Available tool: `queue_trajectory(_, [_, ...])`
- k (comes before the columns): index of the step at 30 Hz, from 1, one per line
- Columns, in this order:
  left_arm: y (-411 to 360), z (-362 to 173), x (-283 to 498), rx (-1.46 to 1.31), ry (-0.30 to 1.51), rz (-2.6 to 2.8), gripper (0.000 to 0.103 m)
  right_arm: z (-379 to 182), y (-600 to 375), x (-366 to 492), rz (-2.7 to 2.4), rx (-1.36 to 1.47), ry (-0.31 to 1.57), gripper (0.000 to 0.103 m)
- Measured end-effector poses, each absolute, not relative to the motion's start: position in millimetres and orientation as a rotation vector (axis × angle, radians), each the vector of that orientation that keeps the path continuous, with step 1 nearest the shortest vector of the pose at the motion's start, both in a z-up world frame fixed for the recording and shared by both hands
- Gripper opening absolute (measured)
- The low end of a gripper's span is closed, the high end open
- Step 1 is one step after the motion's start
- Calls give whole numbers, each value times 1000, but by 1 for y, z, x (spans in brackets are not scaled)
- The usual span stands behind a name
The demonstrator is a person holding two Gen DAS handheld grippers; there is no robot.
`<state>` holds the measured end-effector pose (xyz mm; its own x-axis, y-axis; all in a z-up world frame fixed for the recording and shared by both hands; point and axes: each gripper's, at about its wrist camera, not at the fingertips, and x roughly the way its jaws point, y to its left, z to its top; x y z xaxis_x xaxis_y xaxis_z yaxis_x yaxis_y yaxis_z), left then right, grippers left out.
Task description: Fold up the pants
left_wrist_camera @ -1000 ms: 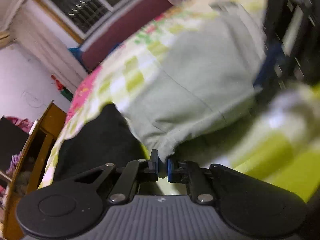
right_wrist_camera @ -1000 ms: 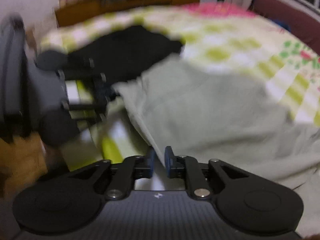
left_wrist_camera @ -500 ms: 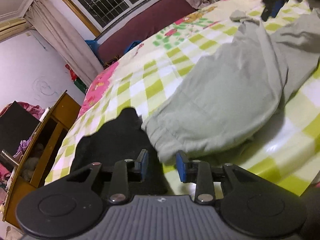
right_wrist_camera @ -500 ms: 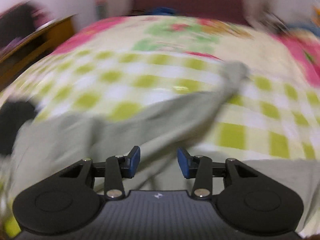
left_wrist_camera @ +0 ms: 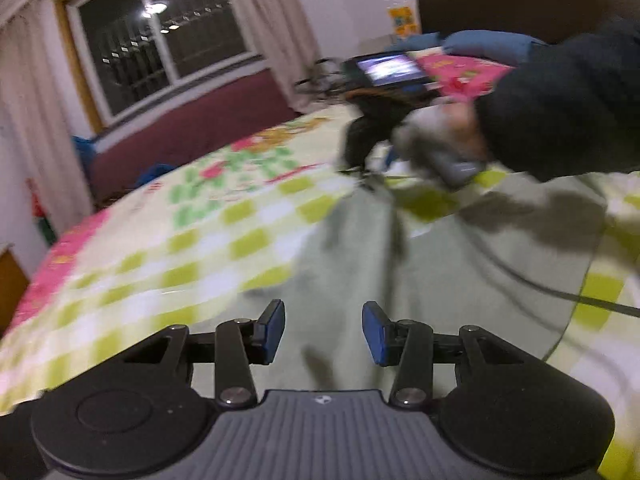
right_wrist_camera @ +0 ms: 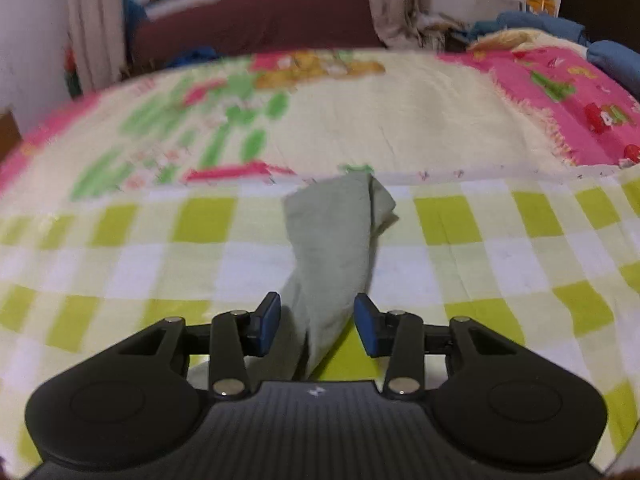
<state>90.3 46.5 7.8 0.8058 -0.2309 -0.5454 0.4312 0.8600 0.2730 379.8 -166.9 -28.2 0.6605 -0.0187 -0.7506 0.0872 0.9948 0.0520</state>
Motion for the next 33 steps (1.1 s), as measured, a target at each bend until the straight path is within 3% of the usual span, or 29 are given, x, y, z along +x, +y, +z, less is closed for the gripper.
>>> queue_trajectory(1, [39, 4, 95, 404, 533, -376, 57, -33, -170, 389, -67, 96, 859, 28])
queue_trajectory(2, [34, 1, 99, 408, 545, -383, 57, -35, -173, 396, -64, 104, 869, 4])
queue_trajectory(7, [27, -7, 112, 400, 590, -384, 57, -1, -222, 360, 62, 366, 756, 4])
queue_trajectory(10, [21, -15, 112, 396, 610, -396, 57, 13, -277, 304, 130, 605, 617, 5])
queue_trajectory(12, [14, -19, 110, 404, 631, -402, 57, 4, -303, 281, -68, 538, 630, 24])
queue_trajectory(13, [9, -20, 106, 413, 636, -400, 57, -3, -312, 276, -136, 499, 672, 47])
queue_trajectory(14, [5, -21, 103, 426, 636, -400, 57, -9, -322, 269, -178, 488, 715, 53])
queue_trajectory(23, [-8, -23, 93, 455, 641, -400, 58, -4, -353, 230, -156, 562, 682, 53])
queue_trajectory(33, [-9, -27, 93, 440, 647, -394, 59, -23, -295, 309, -201, 301, 809, 50])
